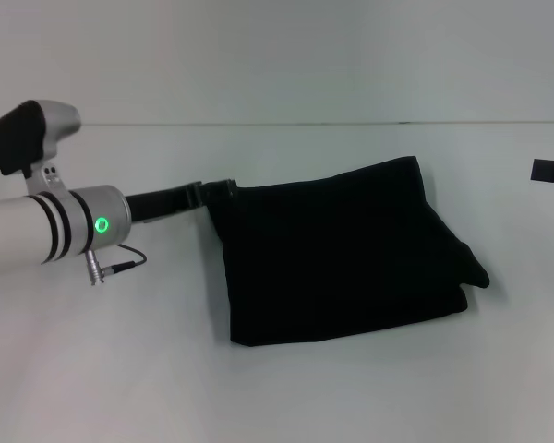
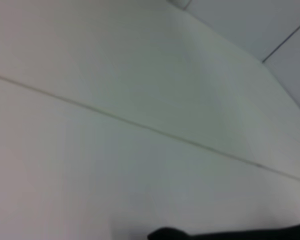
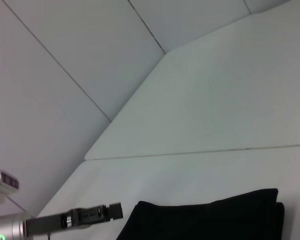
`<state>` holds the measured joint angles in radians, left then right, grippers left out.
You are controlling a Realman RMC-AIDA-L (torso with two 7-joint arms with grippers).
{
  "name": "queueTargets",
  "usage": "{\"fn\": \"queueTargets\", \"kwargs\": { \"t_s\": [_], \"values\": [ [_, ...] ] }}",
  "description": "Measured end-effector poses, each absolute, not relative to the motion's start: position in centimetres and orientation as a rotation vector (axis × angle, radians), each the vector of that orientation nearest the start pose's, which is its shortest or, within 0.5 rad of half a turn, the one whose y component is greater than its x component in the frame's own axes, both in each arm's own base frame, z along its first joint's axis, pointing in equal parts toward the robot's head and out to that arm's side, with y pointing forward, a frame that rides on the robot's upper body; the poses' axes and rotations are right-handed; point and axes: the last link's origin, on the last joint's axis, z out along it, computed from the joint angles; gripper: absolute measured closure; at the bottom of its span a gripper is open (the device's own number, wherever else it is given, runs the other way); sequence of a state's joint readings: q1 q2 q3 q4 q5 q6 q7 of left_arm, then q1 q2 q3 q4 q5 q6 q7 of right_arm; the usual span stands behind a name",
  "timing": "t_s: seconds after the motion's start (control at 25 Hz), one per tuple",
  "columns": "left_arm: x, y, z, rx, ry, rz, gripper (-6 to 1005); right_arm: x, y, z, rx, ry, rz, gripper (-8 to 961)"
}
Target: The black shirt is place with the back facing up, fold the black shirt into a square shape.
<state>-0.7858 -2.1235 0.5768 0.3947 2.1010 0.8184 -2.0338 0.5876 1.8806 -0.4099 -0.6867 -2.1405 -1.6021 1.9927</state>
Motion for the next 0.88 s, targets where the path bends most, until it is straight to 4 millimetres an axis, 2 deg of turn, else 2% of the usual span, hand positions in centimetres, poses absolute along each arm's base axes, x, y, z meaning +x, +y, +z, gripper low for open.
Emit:
{"fn": "queueTargets", "kwargs": {
  "t_s": [0.16, 0.84, 0.88],
  "values": [
    [-25.9, 41.9, -5.5, -2.05, -1.531, -0.541, 154, 29.5, 36.4, 11.5, -2.329, 1.315, 0.74, 56],
    [-24.6, 42.2, -6.5, -2.124, -1.467, -0.473, 190, 29.8, 36.5, 11.6, -2.307, 1.314, 0.73, 57],
    [-24.5, 42.2, -6.5, -2.122, -1.469, -0.478, 271, 29.8, 36.5, 11.6, -2.308, 1.314, 0.729, 57]
  ]
}}
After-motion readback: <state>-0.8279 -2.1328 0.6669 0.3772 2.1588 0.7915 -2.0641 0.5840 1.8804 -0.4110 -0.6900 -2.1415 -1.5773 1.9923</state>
